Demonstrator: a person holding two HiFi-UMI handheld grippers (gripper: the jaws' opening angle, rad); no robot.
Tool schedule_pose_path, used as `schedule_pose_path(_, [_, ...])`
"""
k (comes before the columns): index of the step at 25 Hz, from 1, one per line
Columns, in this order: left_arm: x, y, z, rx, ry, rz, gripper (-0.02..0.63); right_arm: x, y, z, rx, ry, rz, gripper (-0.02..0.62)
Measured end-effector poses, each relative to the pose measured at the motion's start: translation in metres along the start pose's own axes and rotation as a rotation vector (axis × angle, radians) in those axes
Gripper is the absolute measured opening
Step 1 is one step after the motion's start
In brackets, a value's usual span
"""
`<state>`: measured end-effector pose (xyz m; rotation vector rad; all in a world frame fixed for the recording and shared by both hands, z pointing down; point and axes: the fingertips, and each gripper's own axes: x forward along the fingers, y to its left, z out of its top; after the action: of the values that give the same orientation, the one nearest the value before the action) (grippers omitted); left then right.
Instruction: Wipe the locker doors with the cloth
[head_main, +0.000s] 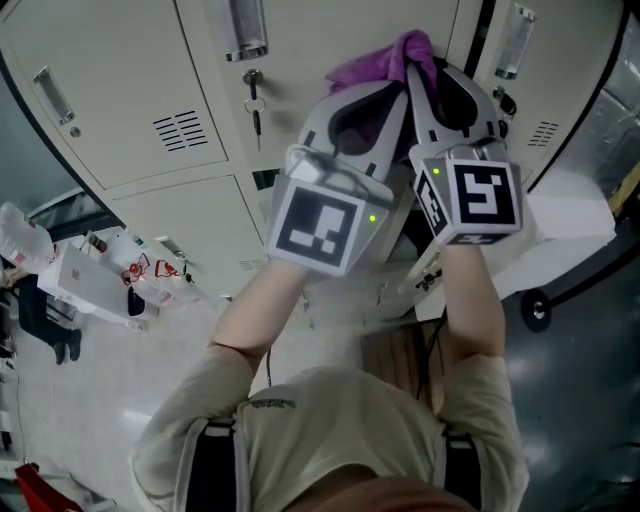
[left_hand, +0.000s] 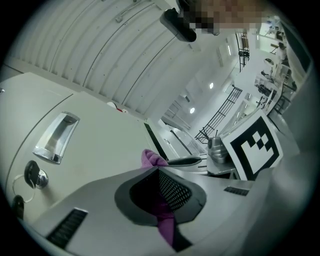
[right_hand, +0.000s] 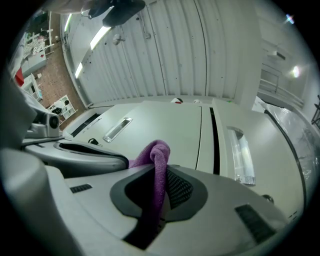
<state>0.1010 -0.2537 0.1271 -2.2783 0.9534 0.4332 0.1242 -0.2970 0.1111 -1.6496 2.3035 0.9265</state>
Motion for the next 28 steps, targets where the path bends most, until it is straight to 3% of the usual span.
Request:
schedule_pose_path(17, [-0.052,0.039,0.047,0.044,-0.023,0.102,-0.002,-0.030,0.021,0.050,0.094,-0.150,0.040,0.048])
schedule_pose_path(28, [-0.083,0.042,0.045,0.074,-0.010,0.114,-0.002,-0.061,0.027,0.033,0.157,-0.149,0.032,0.048])
